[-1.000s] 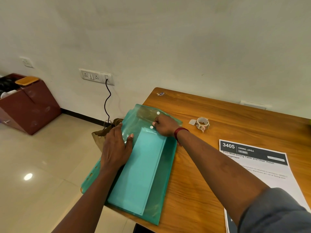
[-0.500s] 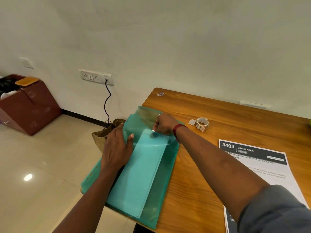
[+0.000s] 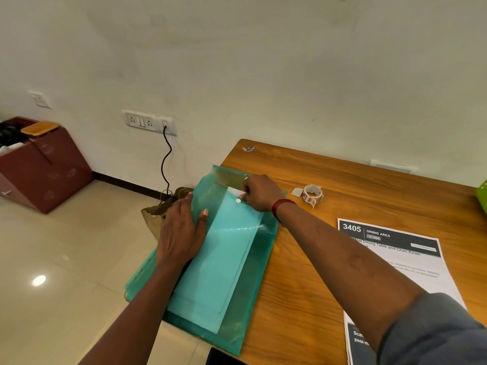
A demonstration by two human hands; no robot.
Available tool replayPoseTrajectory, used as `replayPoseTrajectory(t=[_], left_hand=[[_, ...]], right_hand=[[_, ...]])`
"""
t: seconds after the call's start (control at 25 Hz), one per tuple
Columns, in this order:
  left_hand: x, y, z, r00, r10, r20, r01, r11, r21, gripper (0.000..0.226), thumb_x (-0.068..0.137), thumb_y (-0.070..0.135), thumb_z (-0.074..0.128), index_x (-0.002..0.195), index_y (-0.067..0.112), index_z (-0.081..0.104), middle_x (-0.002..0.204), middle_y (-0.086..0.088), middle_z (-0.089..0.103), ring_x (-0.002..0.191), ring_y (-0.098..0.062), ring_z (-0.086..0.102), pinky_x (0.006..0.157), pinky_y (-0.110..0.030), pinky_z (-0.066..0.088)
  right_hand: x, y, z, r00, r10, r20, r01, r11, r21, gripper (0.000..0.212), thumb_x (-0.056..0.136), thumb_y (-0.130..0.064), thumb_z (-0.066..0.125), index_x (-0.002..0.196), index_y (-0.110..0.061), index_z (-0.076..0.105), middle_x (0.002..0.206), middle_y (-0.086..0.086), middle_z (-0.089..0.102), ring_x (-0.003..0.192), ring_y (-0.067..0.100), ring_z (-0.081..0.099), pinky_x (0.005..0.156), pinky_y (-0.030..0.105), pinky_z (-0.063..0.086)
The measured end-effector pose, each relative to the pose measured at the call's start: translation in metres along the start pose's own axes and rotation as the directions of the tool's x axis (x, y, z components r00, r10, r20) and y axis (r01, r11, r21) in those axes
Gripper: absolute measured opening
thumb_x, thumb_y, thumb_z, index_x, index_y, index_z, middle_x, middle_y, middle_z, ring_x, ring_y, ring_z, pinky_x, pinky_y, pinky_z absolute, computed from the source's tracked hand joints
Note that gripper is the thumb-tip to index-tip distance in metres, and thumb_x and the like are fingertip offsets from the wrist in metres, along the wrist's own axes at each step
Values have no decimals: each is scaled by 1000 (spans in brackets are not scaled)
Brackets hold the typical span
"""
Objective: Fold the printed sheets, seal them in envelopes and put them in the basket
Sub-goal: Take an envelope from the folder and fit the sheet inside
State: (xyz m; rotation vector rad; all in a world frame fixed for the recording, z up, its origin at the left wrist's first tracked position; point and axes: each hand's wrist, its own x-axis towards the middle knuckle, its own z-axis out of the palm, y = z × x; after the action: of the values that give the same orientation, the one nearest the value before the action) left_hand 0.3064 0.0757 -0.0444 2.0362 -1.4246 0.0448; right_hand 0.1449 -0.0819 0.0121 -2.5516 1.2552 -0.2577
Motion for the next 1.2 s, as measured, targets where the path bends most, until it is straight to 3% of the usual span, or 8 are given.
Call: replayPoseTrajectory(t=[0.16, 0.24, 0.52, 0.68, 0.88, 0.96, 1.08, 1.2], left_hand=[[0, 0, -1, 1000, -3, 7, 3, 1000, 18, 59, 97, 50, 39, 143, 13, 37, 136, -17, 50, 120, -34, 49, 95, -51, 48], [0, -1, 0, 999, -18, 33, 17, 999, 37, 58, 98, 51, 38, 145, 18, 36, 138, -17, 47, 122, -35, 48, 96, -52, 47], [1, -2, 1, 997, -21, 71, 16, 997, 69, 58, 97, 52, 40, 147, 23, 33, 138, -16, 47, 123, -34, 47, 96, -53, 47], [1, -1, 1, 997, -19, 74, 13, 997, 77, 59, 97, 52, 41, 147, 21, 34, 139, -16, 47, 125, -33, 46, 96, -53, 47], [1, 0, 1, 997, -27, 76, 20, 996, 86, 59, 97, 51, 42, 146, 18, 36, 138, -16, 48, 124, -34, 47, 95, -52, 48], [1, 0, 1, 996, -35, 82, 28, 996, 84, 59, 97, 51, 42, 146, 18, 36, 139, -16, 47, 124, -33, 46, 96, -52, 47], [0, 1, 0, 996, -32, 86, 24, 996, 87, 59, 97, 50, 42, 146, 18, 35, 138, -17, 47, 124, -34, 46, 96, -52, 47], [1, 1, 0, 995, -38, 92, 30, 995, 94, 59, 97, 50, 42, 147, 18, 35, 138, -17, 47, 123, -34, 47, 95, -52, 47]], right_hand=[[-12, -1, -4, 984, -79, -160, 67, 995, -78, 15, 96, -24, 57, 93, -12, 66, 87, 11, 66, 79, 29, 60, 58, 32, 37], [-17, -3, -6, 963, -134, -232, 104, 985, -138, 13, 93, -17, 55, 96, -14, 67, 88, 10, 68, 79, 30, 61, 57, 34, 44], [-29, -1, -9, 845, -275, -459, 182, 954, -236, 18, 89, -15, 66, 107, -15, 68, 93, 7, 67, 78, 26, 62, 54, 31, 47], [-24, 4, -7, 837, -250, -486, 148, 960, -240, 25, 88, -17, 69, 112, -16, 62, 102, 7, 65, 88, 24, 60, 61, 37, 56], [-26, 4, -5, 885, -235, -402, 183, 969, -164, 46, 87, -9, 67, 130, -14, 53, 115, 10, 63, 96, 30, 61, 70, 42, 57], [-27, 4, -4, 873, -237, -426, 187, 970, -157, 38, 89, -10, 66, 126, -13, 58, 112, 10, 64, 90, 29, 62, 68, 41, 57], [-28, 1, -12, 797, -257, -547, 214, 966, -142, 23, 87, -7, 67, 110, -11, 68, 100, 9, 66, 79, 27, 63, 59, 37, 55], [-33, -3, -28, 672, -276, -688, 224, 960, -167, 12, 85, -7, 70, 96, -11, 72, 89, 7, 66, 73, 22, 62, 53, 30, 52]])
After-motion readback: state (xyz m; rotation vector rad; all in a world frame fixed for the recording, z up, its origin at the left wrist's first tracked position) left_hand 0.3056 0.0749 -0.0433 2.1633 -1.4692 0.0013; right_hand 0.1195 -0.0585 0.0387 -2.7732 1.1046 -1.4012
